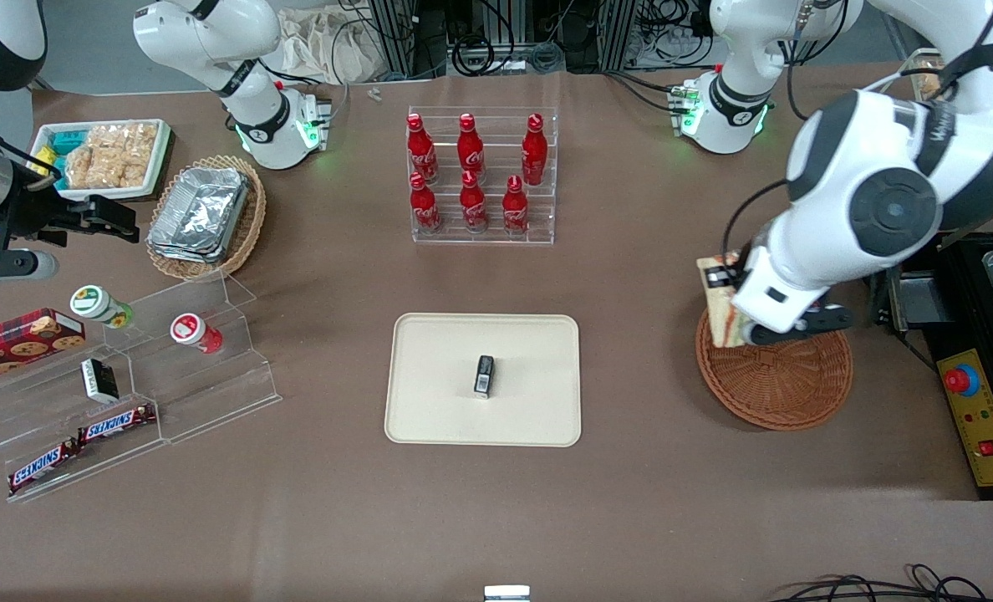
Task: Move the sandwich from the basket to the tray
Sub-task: 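Lift the sandwich out of the basket and carry it toward the white tray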
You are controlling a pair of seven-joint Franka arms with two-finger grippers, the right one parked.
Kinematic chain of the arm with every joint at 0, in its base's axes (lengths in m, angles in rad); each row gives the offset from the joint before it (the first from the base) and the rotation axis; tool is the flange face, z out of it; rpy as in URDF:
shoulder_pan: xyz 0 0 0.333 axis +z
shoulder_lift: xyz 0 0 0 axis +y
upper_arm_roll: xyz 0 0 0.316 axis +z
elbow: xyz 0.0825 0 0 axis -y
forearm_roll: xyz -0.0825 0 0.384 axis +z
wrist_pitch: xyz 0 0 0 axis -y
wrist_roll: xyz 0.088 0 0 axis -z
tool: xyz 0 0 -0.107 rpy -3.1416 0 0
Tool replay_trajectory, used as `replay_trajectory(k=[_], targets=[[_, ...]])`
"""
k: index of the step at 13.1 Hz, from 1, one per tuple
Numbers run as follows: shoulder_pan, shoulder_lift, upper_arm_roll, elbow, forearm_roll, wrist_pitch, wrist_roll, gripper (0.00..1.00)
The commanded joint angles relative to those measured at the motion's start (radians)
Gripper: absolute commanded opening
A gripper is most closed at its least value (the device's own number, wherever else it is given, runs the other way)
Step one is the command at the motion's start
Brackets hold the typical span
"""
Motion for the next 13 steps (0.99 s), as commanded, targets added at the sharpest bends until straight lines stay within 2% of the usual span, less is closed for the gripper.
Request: replay_trajectory(k=[1,4,6,7,11,13], targets=[[-0.018,0.081,-0.064,0.113,0.025,-0.005,0.013,0.0],[-0.124,0.151,-0.065,0.124,0.098,0.153,-0.077,0.0],[-0.185,0.218,-0.065,0.123,0.205,0.26,-0.232,0.0],[-0.201,0.262,-0.065,0.124,0.236,0.293,-0.28,0.0],[-0.204,0.408,-0.067,0.135,0.244,0.455,-0.27,0.0],[-0.224,0.447,-0.067,0.135,0.244,0.486,-0.207,0.0]])
